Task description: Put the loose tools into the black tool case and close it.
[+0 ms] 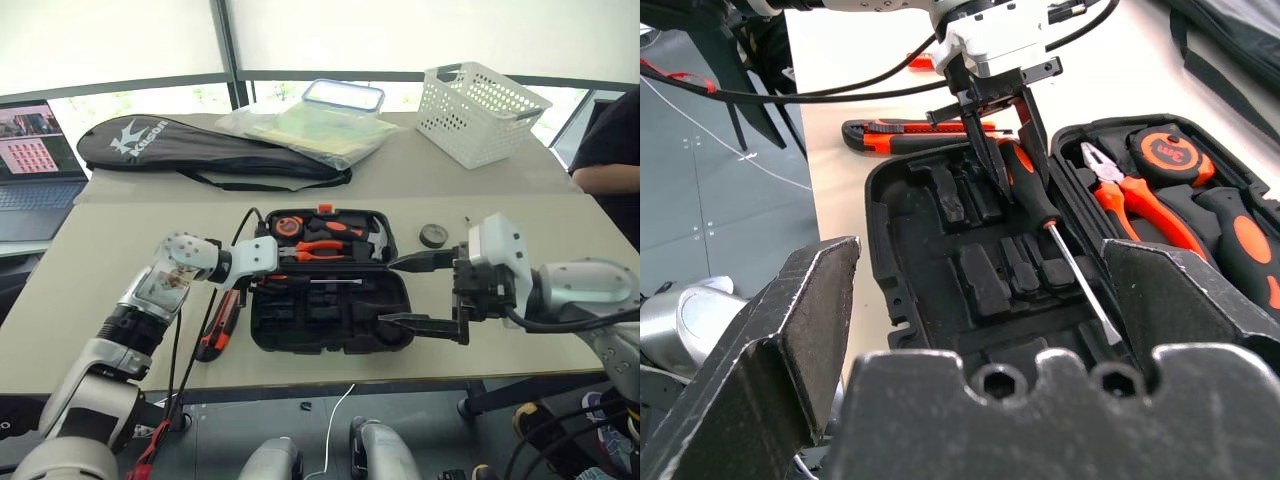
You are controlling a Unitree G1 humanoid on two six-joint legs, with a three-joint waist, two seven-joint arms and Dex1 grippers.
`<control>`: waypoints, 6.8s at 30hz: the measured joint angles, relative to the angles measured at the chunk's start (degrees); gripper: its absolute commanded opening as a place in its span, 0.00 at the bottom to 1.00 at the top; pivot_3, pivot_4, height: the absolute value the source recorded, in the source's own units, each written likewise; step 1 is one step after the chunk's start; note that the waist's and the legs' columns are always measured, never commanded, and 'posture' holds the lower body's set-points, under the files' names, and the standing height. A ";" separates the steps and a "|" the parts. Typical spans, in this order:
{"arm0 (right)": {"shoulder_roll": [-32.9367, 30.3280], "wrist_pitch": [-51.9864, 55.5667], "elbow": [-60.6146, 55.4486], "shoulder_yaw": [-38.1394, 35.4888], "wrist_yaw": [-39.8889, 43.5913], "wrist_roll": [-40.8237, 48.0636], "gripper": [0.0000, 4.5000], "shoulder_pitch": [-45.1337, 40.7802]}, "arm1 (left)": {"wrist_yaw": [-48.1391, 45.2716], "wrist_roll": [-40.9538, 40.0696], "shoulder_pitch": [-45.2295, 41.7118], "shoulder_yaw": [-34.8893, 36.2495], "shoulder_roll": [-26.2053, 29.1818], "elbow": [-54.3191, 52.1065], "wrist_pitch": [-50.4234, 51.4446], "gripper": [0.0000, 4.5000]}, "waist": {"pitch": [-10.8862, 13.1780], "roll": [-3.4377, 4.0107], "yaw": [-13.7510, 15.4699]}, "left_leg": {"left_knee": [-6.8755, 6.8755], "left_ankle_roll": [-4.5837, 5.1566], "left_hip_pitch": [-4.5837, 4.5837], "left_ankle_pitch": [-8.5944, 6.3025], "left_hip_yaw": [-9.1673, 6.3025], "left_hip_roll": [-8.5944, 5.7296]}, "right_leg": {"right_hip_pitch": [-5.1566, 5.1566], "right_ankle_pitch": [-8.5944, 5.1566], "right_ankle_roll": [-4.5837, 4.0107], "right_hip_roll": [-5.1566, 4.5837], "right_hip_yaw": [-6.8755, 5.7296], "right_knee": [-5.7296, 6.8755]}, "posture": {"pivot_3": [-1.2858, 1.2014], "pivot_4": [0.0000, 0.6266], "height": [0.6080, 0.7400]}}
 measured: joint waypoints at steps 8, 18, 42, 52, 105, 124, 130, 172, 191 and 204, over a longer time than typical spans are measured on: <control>0.00 0.18 -0.20 0.01 -1.00 0.04 1.00 0.13 | -2.07 -0.21 -1.90 0.55 -1.79 1.71 1.17 0.71 | 0.00 0.00 0.21 | 0.15 0.21 -0.10 0.03 0.04 -0.10 | 0.01 0.15 0.23 -0.02 0.00 -0.05 | 0.52 0.24 1.00; 0.01 0.41 -0.34 0.03 -1.12 0.69 1.00 0.13 | -3.07 -3.87 -2.26 3.22 -1.62 -5.03 7.67 0.54 | 0.00 0.00 -0.11 | 0.15 0.21 -0.22 0.03 0.03 -0.09 | -0.10 0.17 0.21 -0.01 -0.01 -0.06 | 0.52 0.24 1.00; -0.11 0.36 0.07 -0.92 -2.01 -1.18 1.00 5.96 | 1.20 5.73 -4.98 -1.16 -6.80 4.80 -2.49 0.01 | -0.18 -0.05 0.68 | 0.16 0.40 0.38 -0.09 0.00 -0.07 | 0.59 0.15 0.26 -0.04 0.02 -0.15 | 0.52 0.24 1.00; 2.71 -0.66 12.70 -20.86 -9.27 -7.89 1.00 22.77 | -6.06 -16.07 -2.76 16.55 1.18 -14.01 22.99 0.63 | -0.18 -0.03 -0.22 | 0.08 0.38 0.24 -0.09 0.07 -0.04 | 0.34 0.17 0.31 -0.02 0.03 -0.07 | 0.52 0.24 1.00; 11.35 -19.89 30.98 22.57 13.22 -27.70 0.23 -16.37 | -1.48 -40.32 29.87 30.21 21.96 -45.49 38.31 1.00 | -0.01 0.11 -1.28 | -0.69 0.20 0.46 0.02 0.93 -0.06 | -0.16 0.14 0.20 0.23 0.70 -0.13 | 0.52 0.24 1.00; 14.89 -28.55 42.29 24.99 15.77 -37.85 0.65 -19.11 | 0.46 -40.03 30.17 30.76 21.90 -44.86 37.28 1.00 | -0.01 0.11 -1.76 | -0.71 0.05 0.46 0.09 0.89 -0.04 | -0.21 0.09 0.12 0.09 0.55 -0.10 | 0.52 0.24 1.00; 21.35 -23.52 41.43 23.49 12.95 -35.72 0.68 -22.02 | 0.43 -39.93 28.61 30.08 21.89 -43.95 37.04 1.00 | -0.01 0.11 -2.15 | -0.73 -0.02 0.48 0.13 0.90 0.00 | -0.24 0.13 0.04 0.08 0.61 -0.06 | 0.52 0.24 1.00; 25.04 -15.99 40.23 27.53 10.81 -36.59 0.01 -19.73 | 1.53 -37.92 29.16 28.78 21.25 -43.68 35.52 1.00 | -0.09 0.00 -1.91 | -0.79 -0.07 0.46 0.15 0.76 -0.04 | -0.21 0.11 -0.06 0.11 0.16 -0.07 | 0.52 0.24 1.00; 25.82 -11.54 38.25 19.60 10.74 -29.85 0.01 -22.98 | 5.29 -38.71 36.98 35.15 21.33 -46.84 37.40 1.00 | -0.09 0.00 -2.08 | -0.85 -0.10 0.48 0.16 0.74 -0.01 | -0.23 0.11 -0.08 0.12 0.14 -0.07 | 0.52 0.24 1.00; 27.40 -20.99 44.53 25.87 10.48 -35.97 0.01 -20.96 | 11.31 -38.37 44.57 43.51 20.90 -47.46 38.80 1.00 | -0.09 0.01 -2.32 | -0.84 -0.13 0.55 0.18 0.77 -0.02 | -0.23 0.10 -0.10 0.15 0.18 -0.05 | 0.52 0.24 1.00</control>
